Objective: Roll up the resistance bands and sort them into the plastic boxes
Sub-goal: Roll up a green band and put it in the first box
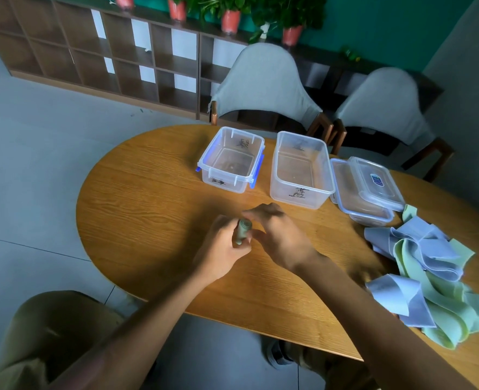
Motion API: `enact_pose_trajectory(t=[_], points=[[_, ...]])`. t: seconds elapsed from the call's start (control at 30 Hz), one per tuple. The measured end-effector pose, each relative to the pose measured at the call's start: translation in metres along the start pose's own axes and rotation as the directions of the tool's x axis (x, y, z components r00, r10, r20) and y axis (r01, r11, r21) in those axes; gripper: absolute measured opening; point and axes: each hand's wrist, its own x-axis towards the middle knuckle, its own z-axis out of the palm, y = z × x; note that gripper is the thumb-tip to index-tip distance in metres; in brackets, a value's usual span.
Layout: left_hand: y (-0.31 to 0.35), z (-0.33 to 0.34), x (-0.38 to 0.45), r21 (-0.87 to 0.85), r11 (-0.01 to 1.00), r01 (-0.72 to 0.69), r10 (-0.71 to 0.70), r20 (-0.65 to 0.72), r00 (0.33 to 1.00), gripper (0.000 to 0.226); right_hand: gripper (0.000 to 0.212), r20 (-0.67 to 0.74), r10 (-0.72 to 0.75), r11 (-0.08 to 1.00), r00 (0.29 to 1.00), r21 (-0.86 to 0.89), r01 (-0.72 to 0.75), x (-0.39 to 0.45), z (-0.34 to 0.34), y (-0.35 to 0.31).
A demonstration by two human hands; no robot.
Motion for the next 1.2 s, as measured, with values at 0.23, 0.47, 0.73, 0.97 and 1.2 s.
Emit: enact_pose_trajectory(t=[0.23,0.47,0.73,0.97,1.2], points=[[-0.006,-0.003,0.003,0.031,0.998,0.045,-0.045,0.004,0.999,0.035,0.033,0.110,-0.069,0.985,0.992,-0.149,0.085,0.015,-0.011,0.002],[-0.028,-0.036,0.008,0.565,0.824,-0.040,-0.047,0.138,0.989,0.076,0.019,-0.089,0.122,0.992,0.989,0.032,-0.119,0.064,-0.039,0.004],[-0.034,-0.043,0.003,0.627,0.779,0.011,-0.082,0.085,0.993,0.078,0.021,-0.107,0.127,0.988,0.986,-0.076,-0.136,0.150,-0.044,-0.009],[-0.033,-0.044,0.002,0.612,0.790,0.032,-0.095,0.070,0.993,0.070,0.043,0.050,0.147,0.971,0.988,-0.199,-0.134,0.192,-0.014,-0.010],[-0.032,-0.044,0.003,0.606,0.794,0.042,-0.105,0.070,0.992,0.070,0.032,0.134,0.150,0.974,0.980,-0.188,-0.123,0.213,0.008,-0.007]])
